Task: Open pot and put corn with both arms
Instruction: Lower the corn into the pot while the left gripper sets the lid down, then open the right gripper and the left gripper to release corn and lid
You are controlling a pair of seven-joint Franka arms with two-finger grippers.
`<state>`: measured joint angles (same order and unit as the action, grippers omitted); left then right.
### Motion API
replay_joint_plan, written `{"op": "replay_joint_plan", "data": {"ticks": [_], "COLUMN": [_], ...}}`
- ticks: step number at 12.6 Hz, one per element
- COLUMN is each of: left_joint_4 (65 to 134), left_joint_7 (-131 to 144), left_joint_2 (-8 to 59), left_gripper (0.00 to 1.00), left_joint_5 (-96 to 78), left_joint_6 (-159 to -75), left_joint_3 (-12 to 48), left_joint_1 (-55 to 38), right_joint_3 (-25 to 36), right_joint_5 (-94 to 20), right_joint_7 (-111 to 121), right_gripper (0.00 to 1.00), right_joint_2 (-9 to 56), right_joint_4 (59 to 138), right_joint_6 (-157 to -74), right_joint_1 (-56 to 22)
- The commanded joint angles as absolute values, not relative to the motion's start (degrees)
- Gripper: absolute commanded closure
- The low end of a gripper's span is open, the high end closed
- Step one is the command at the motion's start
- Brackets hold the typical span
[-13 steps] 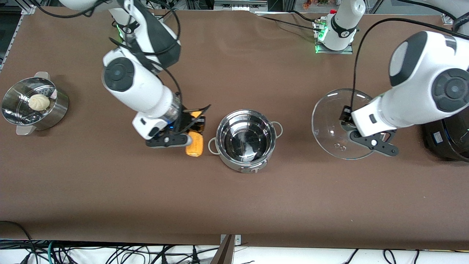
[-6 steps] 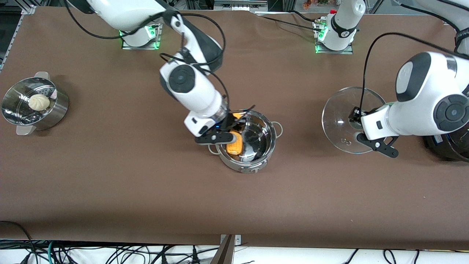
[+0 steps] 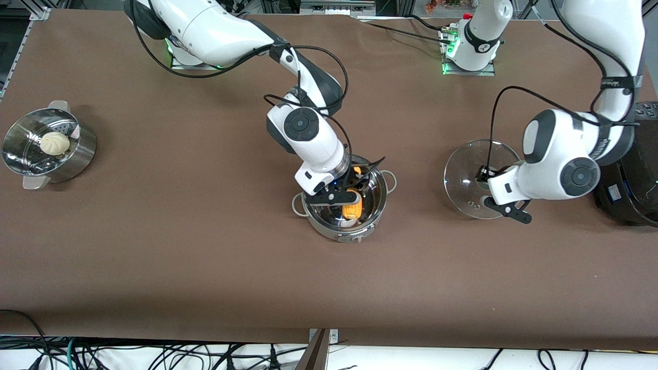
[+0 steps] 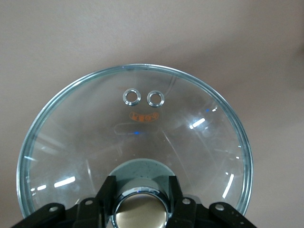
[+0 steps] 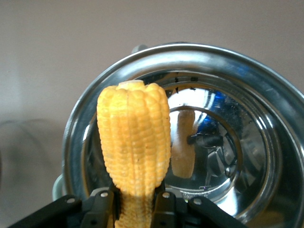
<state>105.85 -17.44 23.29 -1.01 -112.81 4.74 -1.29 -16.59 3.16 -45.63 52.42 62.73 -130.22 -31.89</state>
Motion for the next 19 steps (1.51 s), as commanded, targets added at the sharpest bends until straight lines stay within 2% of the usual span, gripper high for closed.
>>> {"op": "replay_joint_plan", "data": {"ticks": [1,3,4,5,6,7,8,9,11,14,17,19], "left_joint_4": [113.6,114.8,114.8,114.9,114.8,114.8,114.8,114.6,114.0,113.0,106.6,101.7], "left_joint_7": [-22.4,-24.3,-24.3,-24.4,-24.4,-24.4,-24.3,-24.4,-24.3,-21.5,-13.9,-8.6], "left_joint_2": [21.5,23.2,24.1,25.0,25.7,25.8,25.8,25.7,23.7,16.8,13.2,10.0], "left_gripper": [0.86,0.86,0.86,0.86,0.84,0.73,0.34,0.0,0.0,0.0,0.0,0.0], "left_joint_5": [-0.3,-0.4,-0.3,-0.3,-0.3,-0.3,-0.4,-0.4,-0.4,-1.1,-1.2,-1.2], "left_joint_6": [-123.1,-126.0,-126.6,-127.3,-127.3,-127.3,-127.3,-126.7,-124.0,-119.3,-106.3,-98.5], "left_joint_3": [5.4,5.4,5.4,5.4,5.4,5.4,5.4,5.4,5.4,5.4,5.6,6.6], "left_joint_1": [-0.5,0.3,0.2,0.1,0.1,0.0,-0.1,0.0,-0.1,-0.4,-0.5,-0.6], "right_joint_3": [-16.6,-16.6,-16.6,-16.6,-16.5,-16.3,-16.3,-16.3,-16.2,-15.6,-15.8,-15.6], "right_joint_5": [4.0,4.0,4.0,4.0,4.2,4.2,4.2,4.2,4.3,6.2,5.6,4.8], "right_joint_7": [-46.1,-46.0,-46.0,-46.1,-46.1,-46.1,-46.1,-46.1,-46.0,-44.7,-34.9,-34.1], "right_gripper": [0.75,0.74,0.66,0.36,0.0,0.0,0.0,0.0,0.0,0.0,0.0,0.0], "right_joint_2": [53.9,54.0,54.0,54.0,54.0,53.9,53.9,53.8,52.7,47.5,39.7,35.8], "right_joint_4": [59.9,60.0,60.1,60.1,60.3,60.4,60.4,60.4,60.3,60.3,60.3,60.4], "right_joint_6": [-129.9,-129.8,-129.9,-129.9,-129.9,-129.8,-129.8,-129.8,-128.5,-119.0,-105.9,-101.4], "right_joint_1": [-32.0,-31.7,-31.6,-31.6,-31.7,-31.7,-31.8,-31.8,-31.7,-30.1,-23.8,-19.8]}}
